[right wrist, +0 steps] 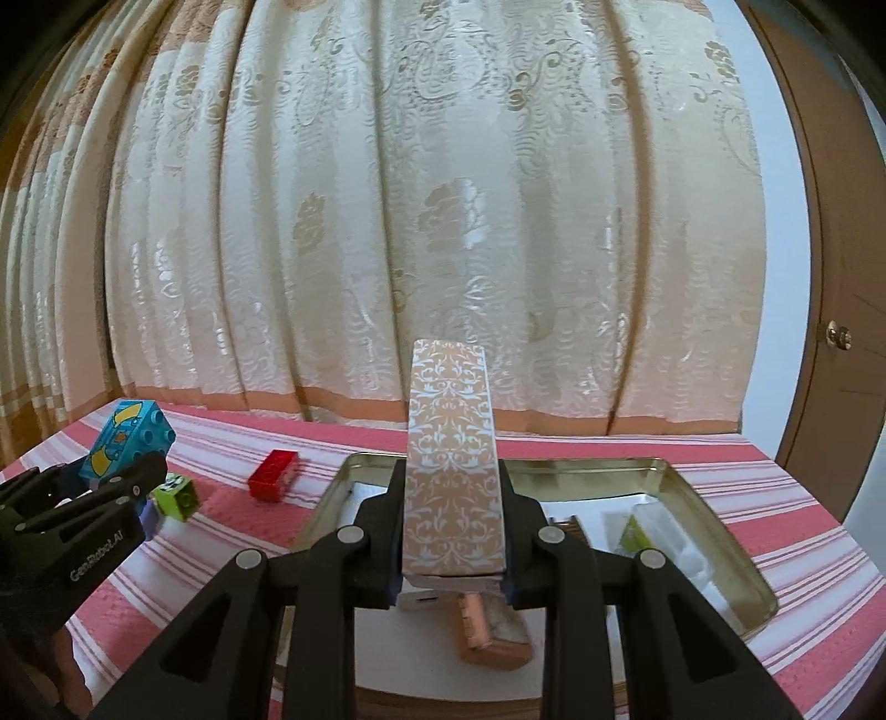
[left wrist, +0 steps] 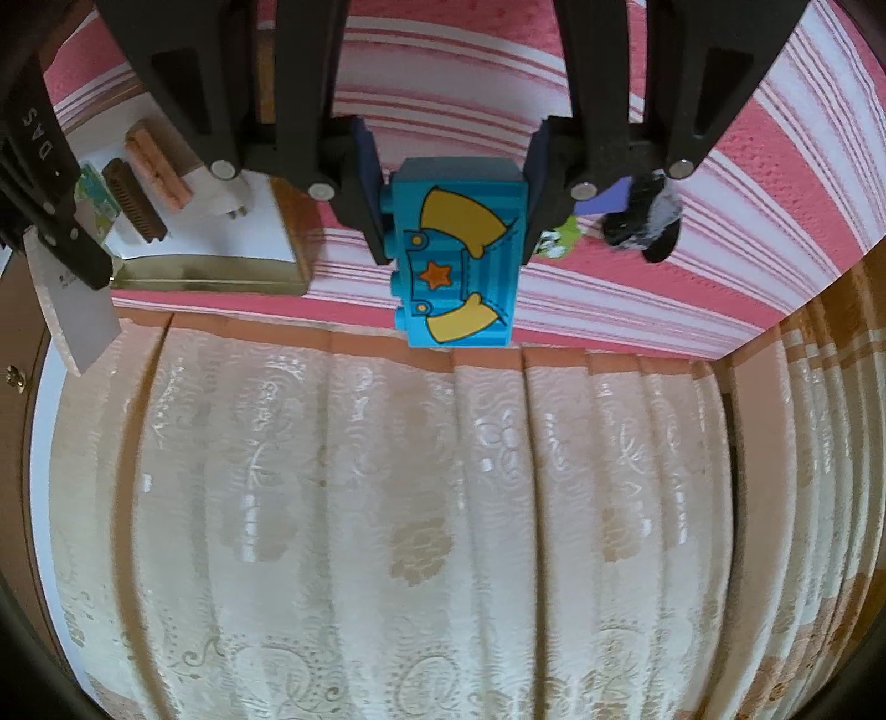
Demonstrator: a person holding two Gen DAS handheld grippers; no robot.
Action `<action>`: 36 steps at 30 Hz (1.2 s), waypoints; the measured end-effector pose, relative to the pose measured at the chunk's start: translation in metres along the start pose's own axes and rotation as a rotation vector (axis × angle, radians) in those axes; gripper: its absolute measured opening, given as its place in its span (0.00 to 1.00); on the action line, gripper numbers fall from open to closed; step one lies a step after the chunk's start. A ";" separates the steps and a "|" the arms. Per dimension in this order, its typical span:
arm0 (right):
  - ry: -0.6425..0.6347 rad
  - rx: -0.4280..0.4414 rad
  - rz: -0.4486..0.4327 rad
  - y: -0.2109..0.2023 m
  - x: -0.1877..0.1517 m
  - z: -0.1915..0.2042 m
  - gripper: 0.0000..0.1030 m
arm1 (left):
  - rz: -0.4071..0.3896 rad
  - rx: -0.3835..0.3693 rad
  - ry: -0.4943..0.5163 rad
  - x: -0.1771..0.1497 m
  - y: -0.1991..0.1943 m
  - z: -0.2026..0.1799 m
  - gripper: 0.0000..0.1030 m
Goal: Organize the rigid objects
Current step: 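Lift and carry the blue block and patterned box toward the tin tray, then lower the blue block and patterned box into the tin tray and open both tools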
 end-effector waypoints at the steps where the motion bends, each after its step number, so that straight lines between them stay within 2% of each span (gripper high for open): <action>1: 0.005 -0.003 0.000 0.000 0.000 -0.004 0.27 | -0.001 -0.005 0.004 0.001 0.000 -0.005 0.40; 15: 0.033 -0.091 0.004 0.006 0.003 -0.067 0.27 | 0.004 -0.073 0.066 0.006 0.002 -0.070 0.40; 26: 0.049 -0.151 0.018 0.015 0.005 -0.117 0.27 | 0.024 -0.094 0.111 0.008 0.012 -0.115 0.40; 36: 0.185 -0.168 0.033 0.018 0.010 -0.178 0.27 | 0.062 -0.109 0.142 0.007 0.026 -0.150 0.40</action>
Point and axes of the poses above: each gripper's, at about its wrist camera, not at the fingertips, and y roughly the way its jaws point, z to its left, x to its top, the point moved 5 cm from there along y, roughly the way its jaws point, and after that the axes turned 10 degrees about z, right-handed, at the moved point
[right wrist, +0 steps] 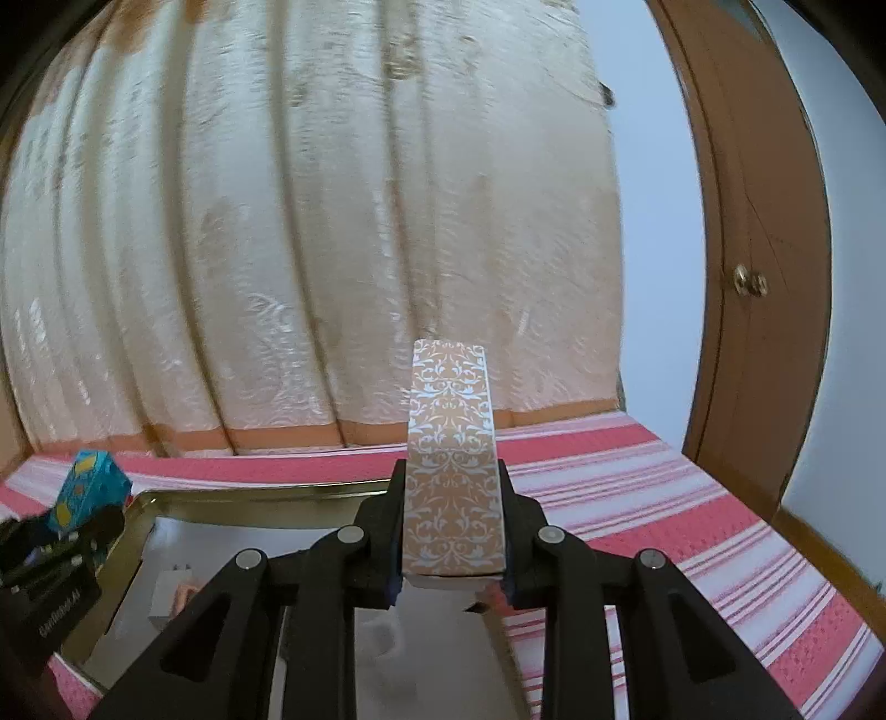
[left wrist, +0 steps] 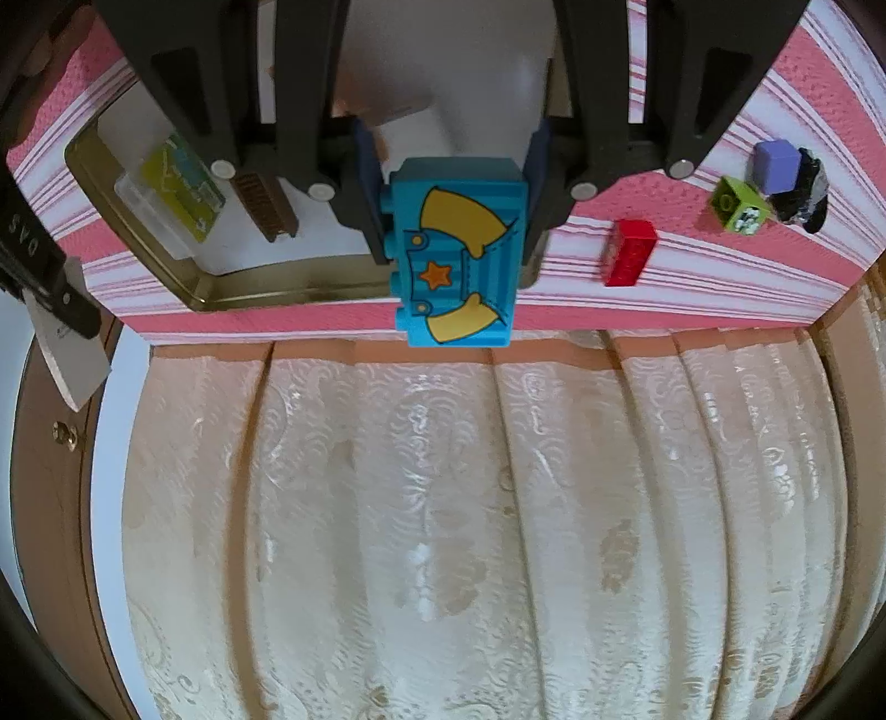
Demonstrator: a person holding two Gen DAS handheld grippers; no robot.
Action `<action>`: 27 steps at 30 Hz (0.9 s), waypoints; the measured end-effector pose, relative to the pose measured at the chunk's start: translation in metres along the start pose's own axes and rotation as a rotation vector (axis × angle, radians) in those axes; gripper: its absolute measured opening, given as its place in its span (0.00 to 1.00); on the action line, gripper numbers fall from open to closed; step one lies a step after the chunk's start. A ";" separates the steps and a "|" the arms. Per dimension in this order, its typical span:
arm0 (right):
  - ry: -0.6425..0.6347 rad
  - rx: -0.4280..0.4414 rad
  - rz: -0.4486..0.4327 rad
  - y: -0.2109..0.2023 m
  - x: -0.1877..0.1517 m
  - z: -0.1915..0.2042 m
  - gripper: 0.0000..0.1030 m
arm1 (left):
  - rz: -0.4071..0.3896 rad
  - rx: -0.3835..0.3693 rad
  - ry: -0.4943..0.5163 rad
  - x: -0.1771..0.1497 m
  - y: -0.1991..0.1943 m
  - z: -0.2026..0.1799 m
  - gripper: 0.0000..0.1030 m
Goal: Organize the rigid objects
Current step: 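Lower the blue block and patterned box into the tin tray and open both tools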
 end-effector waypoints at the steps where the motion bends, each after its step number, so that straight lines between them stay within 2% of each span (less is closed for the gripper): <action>1: 0.009 -0.001 0.011 0.003 0.000 -0.004 0.27 | 0.007 -0.003 0.002 -0.001 0.001 -0.003 0.40; 6: -0.013 0.008 0.063 0.017 -0.003 -0.001 0.27 | 0.067 -0.025 0.010 -0.002 0.014 -0.021 0.40; 10: -0.080 0.013 0.062 0.018 -0.008 0.013 0.27 | 0.092 -0.032 0.038 -0.003 0.017 -0.042 0.40; 13: -0.116 0.057 0.080 0.020 -0.013 0.024 0.27 | 0.096 -0.021 0.064 -0.005 0.018 -0.051 0.40; 20: -0.179 0.072 0.149 0.034 -0.024 0.041 0.27 | 0.156 0.006 0.046 -0.010 0.033 -0.044 0.40; 27: -0.205 0.085 0.172 0.038 -0.028 0.048 0.28 | 0.150 0.026 0.073 -0.011 0.034 -0.045 0.40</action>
Point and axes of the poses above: each gripper's, at about its wrist camera, not at the fingertips, and y roughly the way its jaws point, z to its left, x to its top, the point moved 5 cm from there along y, roughly the way its jaws point, and after that the axes turned 10 degrees about z, right-handed, at the moved point
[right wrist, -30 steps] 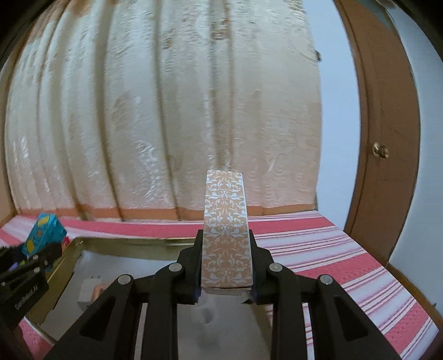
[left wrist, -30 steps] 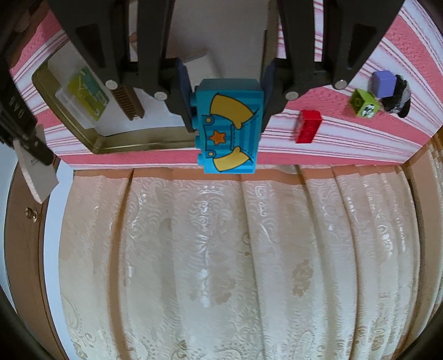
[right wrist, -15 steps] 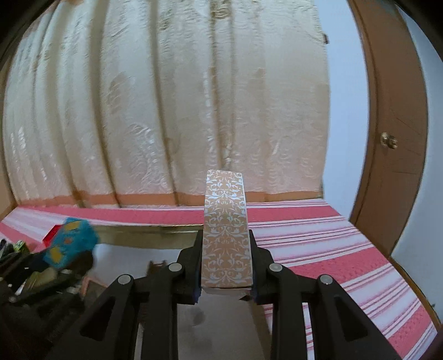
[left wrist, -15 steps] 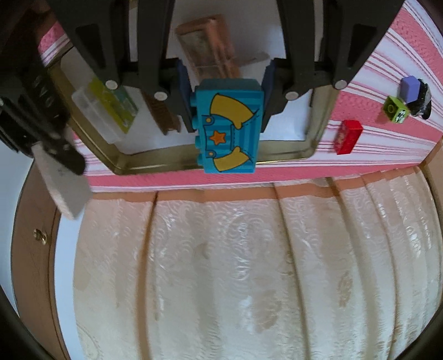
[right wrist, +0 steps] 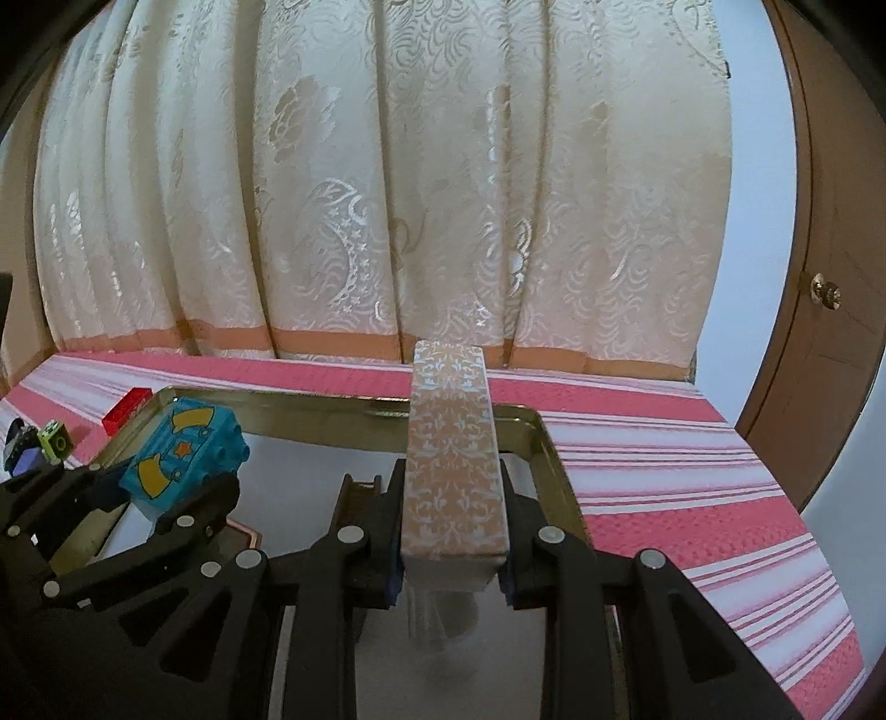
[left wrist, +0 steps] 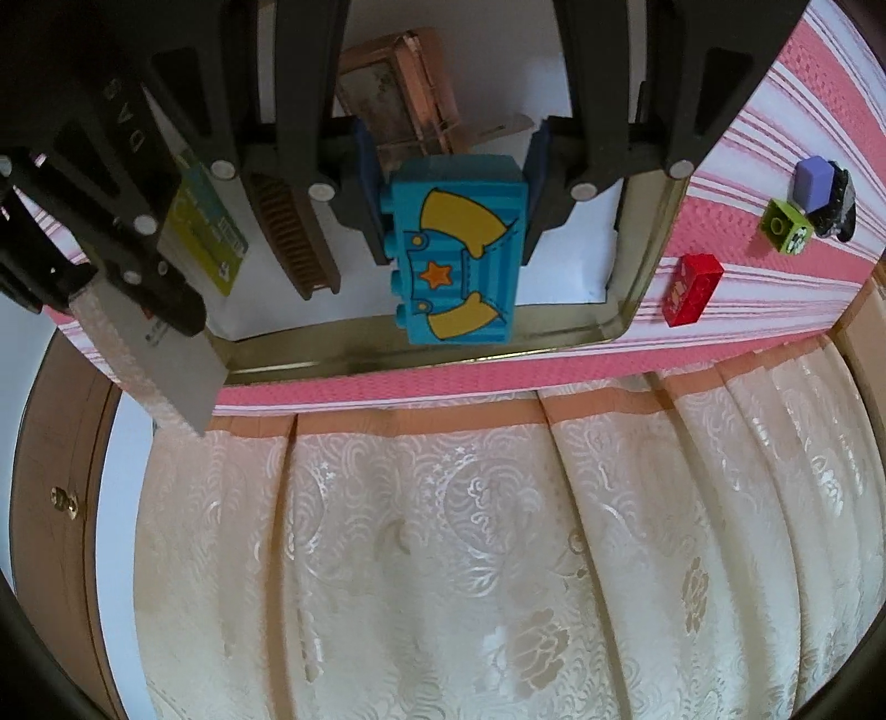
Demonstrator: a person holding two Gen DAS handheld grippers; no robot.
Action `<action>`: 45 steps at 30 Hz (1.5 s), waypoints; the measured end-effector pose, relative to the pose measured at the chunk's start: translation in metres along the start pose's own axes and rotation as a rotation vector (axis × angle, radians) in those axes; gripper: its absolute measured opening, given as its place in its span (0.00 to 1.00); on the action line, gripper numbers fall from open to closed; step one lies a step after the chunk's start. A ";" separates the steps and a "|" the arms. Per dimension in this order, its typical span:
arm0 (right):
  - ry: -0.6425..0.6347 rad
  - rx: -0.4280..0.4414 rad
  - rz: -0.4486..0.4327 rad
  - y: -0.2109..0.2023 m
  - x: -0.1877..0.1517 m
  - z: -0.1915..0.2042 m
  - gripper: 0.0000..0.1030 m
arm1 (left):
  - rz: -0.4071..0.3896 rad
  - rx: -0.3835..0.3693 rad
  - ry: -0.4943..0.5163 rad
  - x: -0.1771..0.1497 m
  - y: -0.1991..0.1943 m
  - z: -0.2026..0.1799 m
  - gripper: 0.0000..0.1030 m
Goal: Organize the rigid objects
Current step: 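Lower the blue block and patterned box into the tin tray and open both tools, then withdraw both tools from the tin tray toward the remaining items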
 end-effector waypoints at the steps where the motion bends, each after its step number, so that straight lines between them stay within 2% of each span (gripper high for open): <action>1: 0.002 0.004 0.003 0.000 0.000 0.001 0.28 | 0.000 0.005 0.001 0.000 0.001 0.001 0.40; 5: 0.009 0.049 0.030 0.005 -0.002 0.003 0.29 | 0.002 0.016 0.009 0.000 0.003 0.001 0.44; 8: 0.025 0.049 0.020 0.002 -0.001 0.002 0.39 | -0.042 0.057 0.011 0.000 -0.006 0.003 0.61; 9: 0.035 0.038 0.004 0.000 0.000 -0.001 0.42 | -0.049 0.070 0.009 0.001 -0.007 0.005 0.70; 10: 0.047 0.029 -0.008 -0.003 0.000 -0.005 0.51 | -0.059 0.087 -0.004 0.002 -0.010 0.010 0.80; 11: 0.072 0.025 -0.026 -0.006 0.001 -0.010 0.72 | -0.061 0.080 -0.019 0.003 -0.012 0.014 0.89; 12: 0.095 0.039 -0.042 -0.009 0.003 -0.013 0.83 | -0.067 0.047 -0.034 0.003 -0.015 0.016 1.00; 13: 0.120 0.055 -0.063 -0.012 0.004 -0.017 0.92 | -0.083 0.021 -0.048 0.003 -0.018 0.018 1.00; 16: 0.162 0.060 -0.132 -0.025 0.005 -0.023 0.92 | -0.125 0.004 -0.056 0.004 -0.029 0.021 1.00; 18: 0.163 0.031 -0.142 -0.027 0.006 -0.024 0.92 | -0.156 0.030 -0.047 0.004 -0.034 0.022 1.00; 22: 0.173 0.027 -0.129 -0.024 0.007 -0.026 0.92 | -0.188 0.060 -0.024 0.003 -0.039 0.023 1.00; 28: 0.212 0.018 -0.176 -0.034 0.007 -0.036 0.92 | -0.207 0.057 -0.038 0.001 -0.044 0.034 1.00; 33: 0.261 -0.027 -0.246 -0.046 0.005 -0.050 0.92 | -0.215 0.065 -0.064 -0.003 -0.049 0.048 1.00; 39: 0.272 -0.149 -0.325 -0.060 0.001 -0.052 0.92 | -0.204 0.058 -0.119 -0.010 -0.049 0.073 1.00; 45: 0.295 -0.204 -0.369 -0.069 -0.003 -0.052 0.92 | -0.214 0.105 -0.138 -0.019 -0.050 0.095 0.99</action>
Point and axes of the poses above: each gripper's, at about its wrist camera, not at the fingertips, and y roughly the way its jaws point, z to its left, x to its top, the point moved 5 cm from there along y, roughly the way its jaws point, and after that the axes turned 10 degrees about z, right-handed, at the moved point
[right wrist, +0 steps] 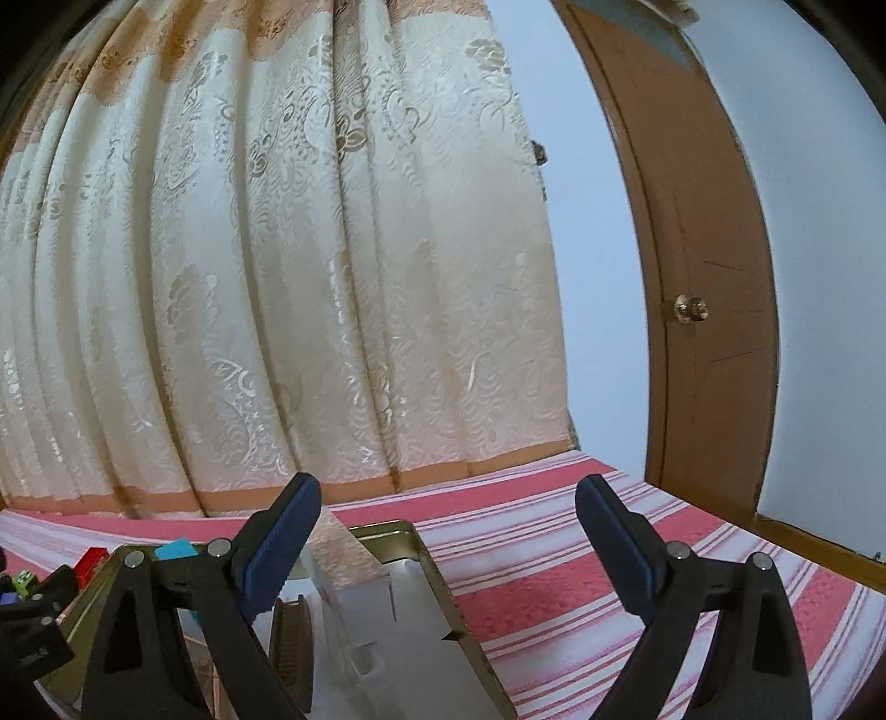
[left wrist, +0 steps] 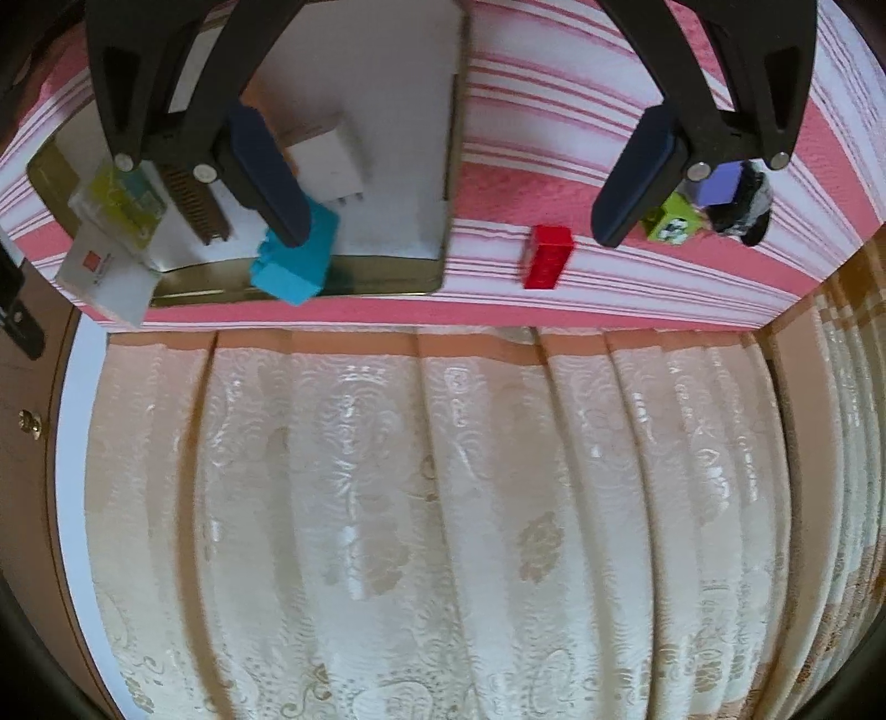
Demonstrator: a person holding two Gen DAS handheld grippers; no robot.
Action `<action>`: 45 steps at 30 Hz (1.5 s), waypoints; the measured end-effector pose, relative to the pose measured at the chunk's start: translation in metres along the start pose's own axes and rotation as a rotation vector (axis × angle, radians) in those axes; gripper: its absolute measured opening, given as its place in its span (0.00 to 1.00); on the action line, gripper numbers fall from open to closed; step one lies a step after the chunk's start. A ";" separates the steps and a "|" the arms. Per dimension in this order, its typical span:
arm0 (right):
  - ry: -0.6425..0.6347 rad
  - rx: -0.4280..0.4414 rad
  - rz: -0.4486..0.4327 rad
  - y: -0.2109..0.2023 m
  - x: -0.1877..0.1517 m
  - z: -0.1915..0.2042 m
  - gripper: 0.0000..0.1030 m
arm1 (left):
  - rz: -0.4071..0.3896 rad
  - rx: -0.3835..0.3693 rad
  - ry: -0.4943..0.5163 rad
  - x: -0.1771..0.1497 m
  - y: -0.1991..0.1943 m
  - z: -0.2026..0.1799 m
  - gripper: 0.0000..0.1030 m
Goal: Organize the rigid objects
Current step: 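Withdraw both tools from the tin tray toward the remaining items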
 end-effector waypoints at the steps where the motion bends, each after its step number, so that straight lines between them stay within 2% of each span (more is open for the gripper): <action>1: 0.003 -0.001 -0.005 -0.001 0.000 0.000 0.92 | -0.010 0.011 -0.001 0.000 -0.001 0.004 0.99; 6: 0.006 -0.004 0.008 -0.003 -0.003 0.004 0.92 | -0.036 0.065 0.010 -0.004 -0.003 0.021 0.99; 15: 0.029 -0.025 0.029 -0.013 -0.010 0.006 0.92 | -0.016 0.005 -0.059 -0.007 -0.003 0.045 0.99; 20: 0.015 -0.018 0.037 -0.023 -0.015 0.016 0.92 | -0.016 0.000 -0.049 -0.009 -0.004 0.045 0.99; 27: -0.024 0.001 0.031 -0.036 -0.021 0.037 0.92 | -0.037 0.005 -0.010 -0.011 -0.012 0.047 0.99; 32: -0.022 0.018 0.041 -0.040 -0.024 0.049 0.92 | -0.024 0.007 -0.020 -0.011 -0.012 0.056 0.99; 45: -0.051 0.093 0.063 -0.055 -0.037 0.108 0.92 | -0.028 0.042 -0.006 -0.012 -0.011 0.083 0.99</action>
Point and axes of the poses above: each gripper's, at about its wrist camera, not at the fingertips, and y roughly the way its jaws point, z to its left, x to its top, the point moved 5 cm from there along y, roughly the way its jaws point, and after that the axes turned 10 degrees about z, right-handed, at the moved point
